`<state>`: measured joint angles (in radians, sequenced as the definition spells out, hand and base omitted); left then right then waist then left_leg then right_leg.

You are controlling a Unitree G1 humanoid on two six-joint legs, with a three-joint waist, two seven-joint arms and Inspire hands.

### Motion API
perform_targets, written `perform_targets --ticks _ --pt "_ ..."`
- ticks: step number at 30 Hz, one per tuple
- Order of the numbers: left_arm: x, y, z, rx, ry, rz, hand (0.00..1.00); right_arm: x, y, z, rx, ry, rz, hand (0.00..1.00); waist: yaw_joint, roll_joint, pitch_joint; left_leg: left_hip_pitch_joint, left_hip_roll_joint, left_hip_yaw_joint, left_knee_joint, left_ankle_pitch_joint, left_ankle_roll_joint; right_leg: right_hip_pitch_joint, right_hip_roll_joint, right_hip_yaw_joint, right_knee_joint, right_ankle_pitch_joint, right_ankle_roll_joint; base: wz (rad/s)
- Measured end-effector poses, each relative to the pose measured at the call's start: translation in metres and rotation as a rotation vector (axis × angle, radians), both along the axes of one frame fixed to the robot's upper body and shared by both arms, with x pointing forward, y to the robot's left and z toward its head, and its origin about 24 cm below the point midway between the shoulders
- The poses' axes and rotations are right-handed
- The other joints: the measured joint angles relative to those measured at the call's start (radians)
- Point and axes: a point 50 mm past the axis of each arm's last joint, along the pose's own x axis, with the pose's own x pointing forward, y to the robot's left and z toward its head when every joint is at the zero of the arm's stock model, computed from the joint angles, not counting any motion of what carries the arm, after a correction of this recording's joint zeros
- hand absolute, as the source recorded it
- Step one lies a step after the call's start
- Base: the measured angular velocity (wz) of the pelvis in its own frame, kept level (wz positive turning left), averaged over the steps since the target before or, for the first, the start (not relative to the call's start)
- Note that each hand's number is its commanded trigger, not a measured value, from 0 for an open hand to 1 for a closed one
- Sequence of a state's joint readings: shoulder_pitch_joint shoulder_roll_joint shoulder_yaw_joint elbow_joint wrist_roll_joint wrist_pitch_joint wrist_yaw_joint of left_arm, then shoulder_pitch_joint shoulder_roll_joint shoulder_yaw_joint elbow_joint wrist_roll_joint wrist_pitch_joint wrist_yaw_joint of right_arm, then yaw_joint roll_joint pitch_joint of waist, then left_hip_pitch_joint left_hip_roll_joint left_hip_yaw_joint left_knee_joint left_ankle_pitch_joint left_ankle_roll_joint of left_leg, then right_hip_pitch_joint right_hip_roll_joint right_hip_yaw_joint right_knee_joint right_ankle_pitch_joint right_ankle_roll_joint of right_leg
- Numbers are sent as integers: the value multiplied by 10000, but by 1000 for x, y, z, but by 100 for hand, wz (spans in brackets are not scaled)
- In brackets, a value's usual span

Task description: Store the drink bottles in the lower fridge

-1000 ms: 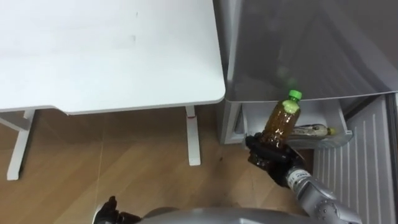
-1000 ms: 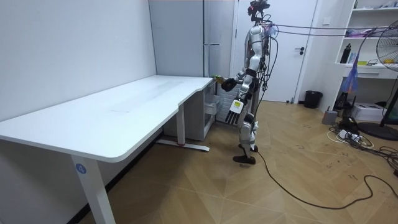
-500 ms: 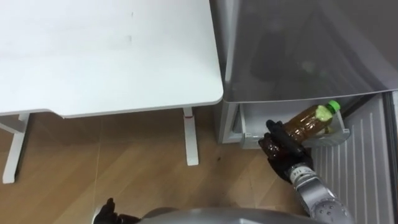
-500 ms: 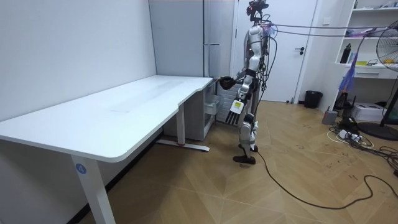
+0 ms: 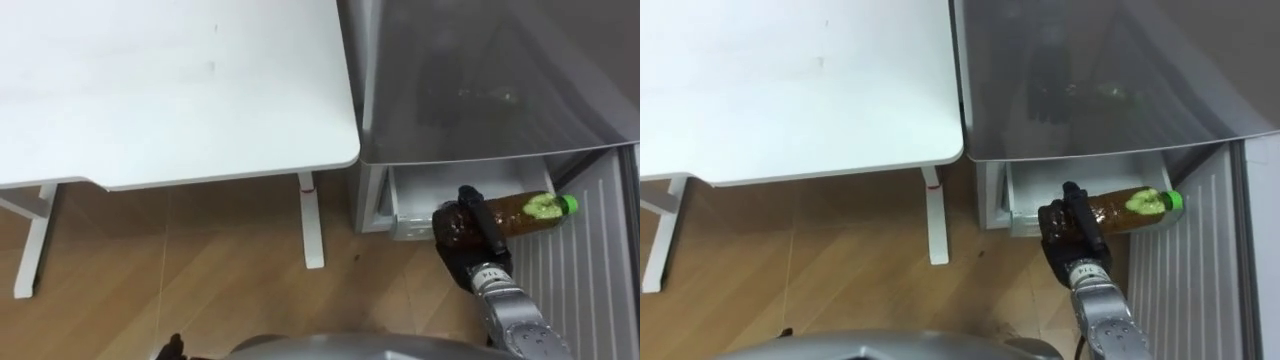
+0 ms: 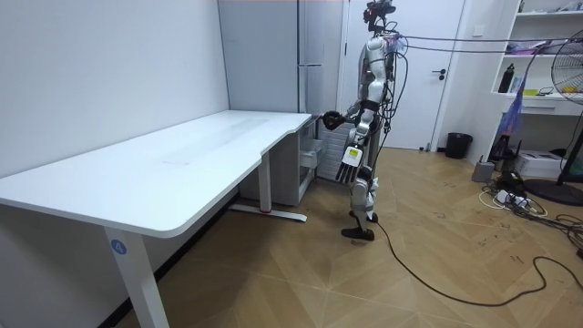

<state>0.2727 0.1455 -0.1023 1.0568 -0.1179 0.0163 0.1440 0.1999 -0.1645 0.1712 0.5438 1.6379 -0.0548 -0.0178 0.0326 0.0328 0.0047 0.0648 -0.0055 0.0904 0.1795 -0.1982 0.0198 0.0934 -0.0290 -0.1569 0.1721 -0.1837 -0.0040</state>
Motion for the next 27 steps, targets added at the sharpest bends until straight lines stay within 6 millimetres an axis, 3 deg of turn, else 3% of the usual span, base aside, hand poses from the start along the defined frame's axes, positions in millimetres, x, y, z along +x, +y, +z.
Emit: perform_targets --ticks 5,15,23,27 --pt "-3 0 0 -30 107 -8 0 0 1 0 73 -74 -47 100 2 -15 39 -3 -11 -104 49 -1 -1 76 -8 -96 -35 -1 -1 5" --pt "-7 -1 -1 -139 388 -282 0 1 -1 1 114 -123 -184 100 2 -13 42 -51 -49 -140 90 2 2 57 -39 -115 -51 -29 33 0" --pt "-3 -1 -1 -94 414 -735 0 9 -13 3 190 -332 -992 100 30 57 -3 -479 -51 -167 209 6 5 -289 -51 -135 -7 -28 33 1" --pt "7 0 0 -144 217 -845 0 18 -17 -1 92 -267 -1064 100 3 21 24 -763 -67 -284 283 16 18 -506 -57 -236 -2 -25 27 9"
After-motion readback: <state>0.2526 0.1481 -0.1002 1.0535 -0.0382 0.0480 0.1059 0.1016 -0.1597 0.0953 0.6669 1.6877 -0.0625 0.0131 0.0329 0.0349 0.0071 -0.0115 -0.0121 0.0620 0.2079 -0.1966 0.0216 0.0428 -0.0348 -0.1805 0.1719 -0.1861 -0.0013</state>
